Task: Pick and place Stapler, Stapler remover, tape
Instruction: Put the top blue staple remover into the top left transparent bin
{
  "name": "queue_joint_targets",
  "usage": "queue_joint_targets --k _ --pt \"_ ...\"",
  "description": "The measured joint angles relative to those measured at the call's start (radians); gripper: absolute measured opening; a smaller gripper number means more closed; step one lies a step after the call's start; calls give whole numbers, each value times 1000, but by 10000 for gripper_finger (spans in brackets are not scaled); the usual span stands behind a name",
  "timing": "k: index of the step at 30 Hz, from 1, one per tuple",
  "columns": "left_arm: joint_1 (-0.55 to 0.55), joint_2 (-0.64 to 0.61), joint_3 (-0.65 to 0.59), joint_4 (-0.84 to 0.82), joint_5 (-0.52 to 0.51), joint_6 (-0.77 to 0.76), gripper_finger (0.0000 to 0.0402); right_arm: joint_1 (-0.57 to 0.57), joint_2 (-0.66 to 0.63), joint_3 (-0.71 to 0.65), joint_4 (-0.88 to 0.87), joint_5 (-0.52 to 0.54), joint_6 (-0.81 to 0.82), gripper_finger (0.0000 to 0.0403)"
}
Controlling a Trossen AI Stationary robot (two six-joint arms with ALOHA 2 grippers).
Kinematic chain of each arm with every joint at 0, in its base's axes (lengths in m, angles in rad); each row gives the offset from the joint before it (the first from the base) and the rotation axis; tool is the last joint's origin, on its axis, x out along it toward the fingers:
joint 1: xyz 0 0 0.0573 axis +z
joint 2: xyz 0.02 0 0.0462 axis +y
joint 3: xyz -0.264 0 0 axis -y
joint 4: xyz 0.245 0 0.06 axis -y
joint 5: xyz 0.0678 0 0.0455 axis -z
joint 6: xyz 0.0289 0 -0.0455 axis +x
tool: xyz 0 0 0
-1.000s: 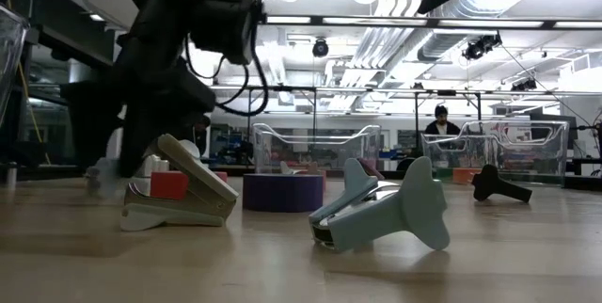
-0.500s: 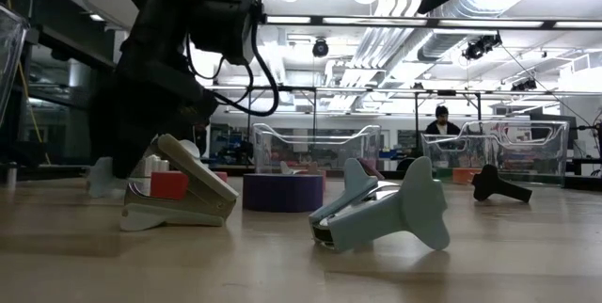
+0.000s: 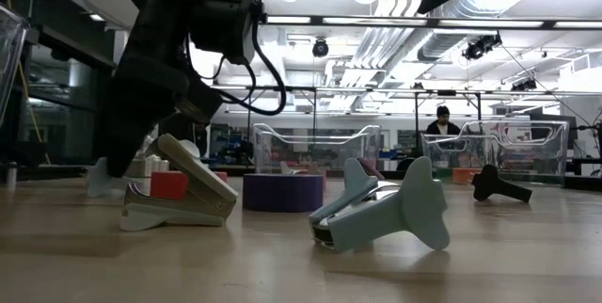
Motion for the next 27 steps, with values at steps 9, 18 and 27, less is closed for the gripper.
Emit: queue_joint_targets --k 9,18,27 --pt "-2 0 0 0 -10 51 308 0 0 0 0 10 0 320" --pt "-42 0 0 21 -40 59 308 0 0 0 0 18 1 320" --pt "-41 0 -1 28 -50 56 304 0 0 0 0 19 14 320"
